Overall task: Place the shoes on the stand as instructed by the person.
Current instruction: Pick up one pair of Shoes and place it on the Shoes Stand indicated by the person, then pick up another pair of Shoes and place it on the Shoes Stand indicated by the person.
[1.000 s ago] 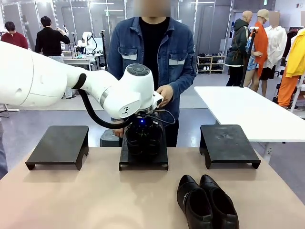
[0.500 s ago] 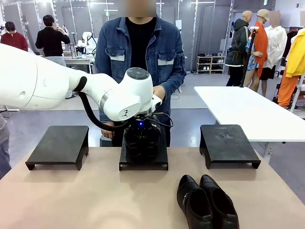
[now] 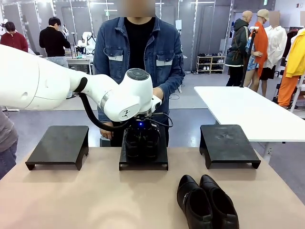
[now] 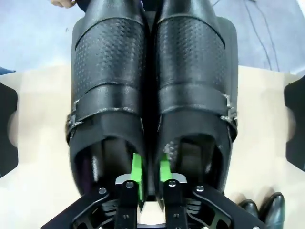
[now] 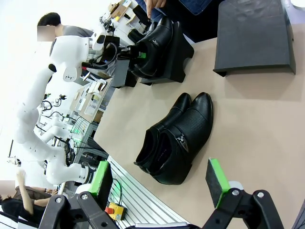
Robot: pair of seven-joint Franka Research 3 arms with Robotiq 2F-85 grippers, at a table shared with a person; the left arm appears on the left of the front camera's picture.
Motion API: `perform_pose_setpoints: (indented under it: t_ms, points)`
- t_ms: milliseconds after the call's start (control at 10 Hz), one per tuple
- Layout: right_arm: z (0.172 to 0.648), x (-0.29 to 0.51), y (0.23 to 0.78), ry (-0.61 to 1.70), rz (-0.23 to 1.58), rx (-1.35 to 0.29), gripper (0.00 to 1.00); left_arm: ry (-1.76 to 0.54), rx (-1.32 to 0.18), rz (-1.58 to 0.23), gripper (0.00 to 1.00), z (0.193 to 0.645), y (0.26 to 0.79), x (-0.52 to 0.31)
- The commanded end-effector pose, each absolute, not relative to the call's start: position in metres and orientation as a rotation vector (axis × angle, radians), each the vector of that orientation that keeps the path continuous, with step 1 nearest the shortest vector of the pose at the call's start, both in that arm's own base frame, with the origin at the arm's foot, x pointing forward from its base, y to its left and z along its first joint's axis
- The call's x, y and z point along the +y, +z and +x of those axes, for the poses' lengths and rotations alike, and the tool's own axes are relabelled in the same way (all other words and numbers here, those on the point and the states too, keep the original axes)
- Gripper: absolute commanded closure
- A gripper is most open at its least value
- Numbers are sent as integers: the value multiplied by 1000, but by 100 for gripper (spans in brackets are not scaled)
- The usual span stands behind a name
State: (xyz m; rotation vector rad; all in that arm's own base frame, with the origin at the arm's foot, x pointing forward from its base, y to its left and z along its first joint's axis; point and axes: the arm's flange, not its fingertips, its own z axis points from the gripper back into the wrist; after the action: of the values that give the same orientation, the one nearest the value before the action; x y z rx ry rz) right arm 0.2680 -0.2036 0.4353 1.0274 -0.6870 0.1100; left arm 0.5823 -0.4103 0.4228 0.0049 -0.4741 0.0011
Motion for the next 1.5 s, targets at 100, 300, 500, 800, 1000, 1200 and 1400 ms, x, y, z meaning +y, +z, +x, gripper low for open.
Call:
perform_pose_setpoints:
  t_ms: [100, 300, 500, 800, 1000, 1200, 1400]
  points:
    - [268, -206, 435, 121, 1033, -707, 0, 0, -487, -24, 19, 584, 433, -409]
    - [268, -206, 435, 121, 1033, -707, 0, 1, -461, -32, 0, 578, 439, -404]
    - [268, -206, 435, 121, 1033, -707, 0, 5, -446, -33, 13, 573, 446, -401]
    - [268, -206, 435, 121, 1033, -707, 0, 26, -408, -17, 0, 563, 448, -397]
    - [268, -206, 435, 121, 1033, -707, 0, 33, -465, -31, 0, 578, 447, -408]
    - [268, -206, 435, 121, 1033, -707, 0, 33, -465, -31, 0, 578, 447, -408]
    - [268, -206, 435, 121, 1033, -707, 0, 33, -465, -31, 0, 578, 447, -408]
